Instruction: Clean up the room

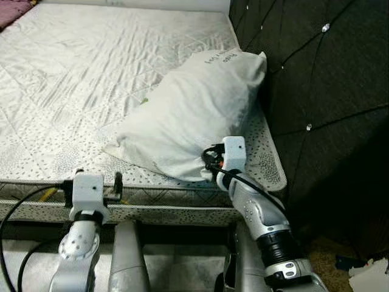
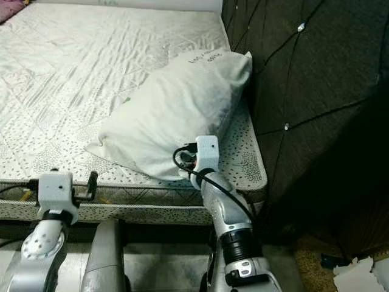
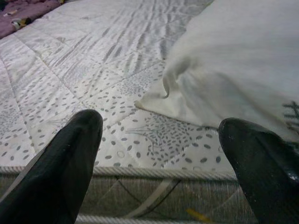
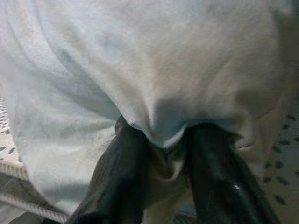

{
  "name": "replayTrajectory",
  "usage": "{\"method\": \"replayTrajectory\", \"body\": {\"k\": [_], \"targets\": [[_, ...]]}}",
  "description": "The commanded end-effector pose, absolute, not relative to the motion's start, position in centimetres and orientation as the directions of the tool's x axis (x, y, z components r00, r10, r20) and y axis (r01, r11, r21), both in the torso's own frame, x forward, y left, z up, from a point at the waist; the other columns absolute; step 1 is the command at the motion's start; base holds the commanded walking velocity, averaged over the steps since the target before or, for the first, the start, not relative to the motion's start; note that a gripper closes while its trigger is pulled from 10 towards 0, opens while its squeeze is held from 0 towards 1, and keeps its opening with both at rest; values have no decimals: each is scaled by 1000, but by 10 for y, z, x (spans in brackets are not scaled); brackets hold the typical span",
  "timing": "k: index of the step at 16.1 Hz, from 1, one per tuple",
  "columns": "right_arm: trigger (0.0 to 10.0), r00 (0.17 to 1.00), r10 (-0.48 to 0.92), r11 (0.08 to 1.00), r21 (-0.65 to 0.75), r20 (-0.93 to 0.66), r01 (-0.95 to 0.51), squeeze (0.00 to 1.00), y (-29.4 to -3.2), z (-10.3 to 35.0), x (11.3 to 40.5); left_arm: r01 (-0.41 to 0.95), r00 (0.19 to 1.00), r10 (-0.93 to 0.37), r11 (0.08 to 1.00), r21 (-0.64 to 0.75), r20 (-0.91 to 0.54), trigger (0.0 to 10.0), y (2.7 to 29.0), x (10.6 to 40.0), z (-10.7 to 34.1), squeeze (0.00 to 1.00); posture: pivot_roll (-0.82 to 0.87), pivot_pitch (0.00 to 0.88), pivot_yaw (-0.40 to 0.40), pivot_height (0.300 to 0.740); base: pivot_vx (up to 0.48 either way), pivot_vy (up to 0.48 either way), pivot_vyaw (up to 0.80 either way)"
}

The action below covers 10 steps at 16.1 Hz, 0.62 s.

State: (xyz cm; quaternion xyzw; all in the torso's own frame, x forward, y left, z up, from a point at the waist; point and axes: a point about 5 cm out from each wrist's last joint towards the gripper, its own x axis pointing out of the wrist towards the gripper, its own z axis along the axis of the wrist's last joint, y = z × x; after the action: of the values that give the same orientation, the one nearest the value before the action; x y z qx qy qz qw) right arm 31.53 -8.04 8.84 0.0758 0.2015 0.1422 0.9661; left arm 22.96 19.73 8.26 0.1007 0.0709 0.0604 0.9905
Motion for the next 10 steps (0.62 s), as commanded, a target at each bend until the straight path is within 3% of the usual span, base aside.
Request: {"method": "replayTrajectory", "body": {"k": [1,7,10], "targets": [[0,908,244,964,184,-340,-190,0,-95,96,324,-106,984,133,971,213,-115,10000,195,234,84,0,101,0,-30,532,0,0,0],[0,947,111,989,132,-303,-73,0,-127,99,335,-97,986,122,973,209,-110,10000,194,238,82,0,93,0,-17,532,0,0,0],[0,969,-125,990,38,-213,136,0,-187,117,350,-106,984,130,976,192,-119,10000,192,239,77,0,81,0,-13,532,0,0,0]]}}
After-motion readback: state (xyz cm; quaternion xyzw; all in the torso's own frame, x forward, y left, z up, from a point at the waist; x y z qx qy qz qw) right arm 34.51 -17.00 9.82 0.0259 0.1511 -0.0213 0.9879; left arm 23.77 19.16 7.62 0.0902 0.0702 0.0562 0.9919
